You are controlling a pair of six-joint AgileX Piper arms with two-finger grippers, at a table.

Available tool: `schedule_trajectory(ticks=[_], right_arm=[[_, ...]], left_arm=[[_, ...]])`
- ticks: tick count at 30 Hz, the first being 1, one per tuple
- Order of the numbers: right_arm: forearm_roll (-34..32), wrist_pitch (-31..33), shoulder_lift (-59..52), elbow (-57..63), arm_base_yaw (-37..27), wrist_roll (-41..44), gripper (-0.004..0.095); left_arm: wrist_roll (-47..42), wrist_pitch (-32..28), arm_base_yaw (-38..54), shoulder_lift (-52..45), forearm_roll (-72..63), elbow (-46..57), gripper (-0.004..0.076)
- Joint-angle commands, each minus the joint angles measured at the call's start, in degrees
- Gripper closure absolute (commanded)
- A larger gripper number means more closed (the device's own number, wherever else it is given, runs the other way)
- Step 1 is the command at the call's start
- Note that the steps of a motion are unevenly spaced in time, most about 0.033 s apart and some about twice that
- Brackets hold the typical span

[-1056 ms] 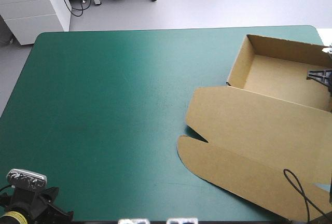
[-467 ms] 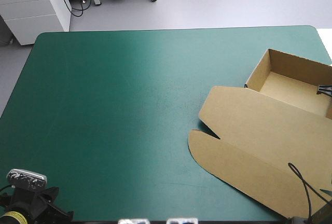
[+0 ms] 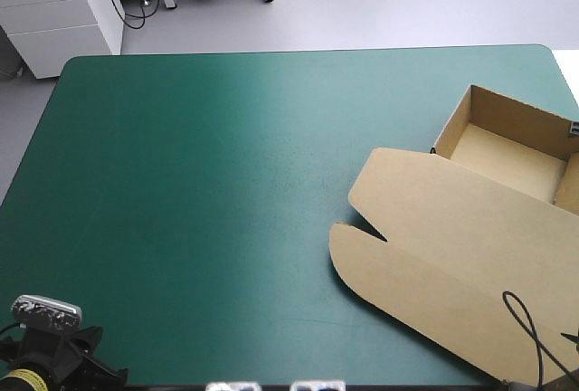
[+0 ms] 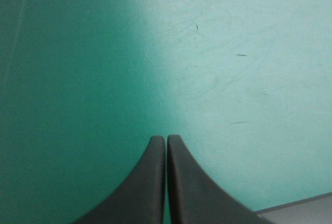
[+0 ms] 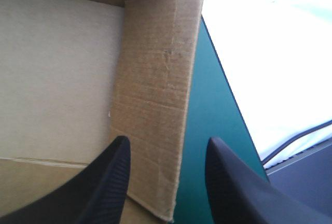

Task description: Fold the box

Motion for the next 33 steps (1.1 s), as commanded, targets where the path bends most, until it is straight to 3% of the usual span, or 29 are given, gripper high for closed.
schedule_trajectory(ticks=[1,4,6,11,14,22,33], right_arm=[[7.45,0.56,-7.66,-1.68,-0.27,-0.54,0.0477],[19.23,0.56,-13.73,0.77,-0.14,-1.03,0.0524],[22.55,0.56,-19.93,4.59,1.68,-1.63,0.0606],[20.62,-1.04,-35.90,15.37,10.50,-2.53,0.0838],[21.71,-4.32,-45.48,23.84,16.34,-3.52,0.0913],[20.05,-9.58,-66.16,44.33,19.71,-3.52,0.0914],[20.51,-11.23,-75.23,57.75,19.71,-3.52,0.0919]], left_arm=[[-0.46,1.64,-0.21,0.94,0.03,-1.34,0.0731],[-0.46,1.64,-0.21,0.94,0.03,-1.34,0.0731],[-0.46,1.64,-0.21,0.94,0.16,-1.34,0.0731],[-0.46,1.64,-0.21,0.94,0.16,-1.34,0.0731],[-0.46,1.64,-0.21,0.94,0.16,-1.34,0.0731],[-0.46,1.64,-0.21,0.94,0.16,-1.34,0.0731],[-0.46,1.78,-0.21,0.94,0.16,-1.34,0.0731]])
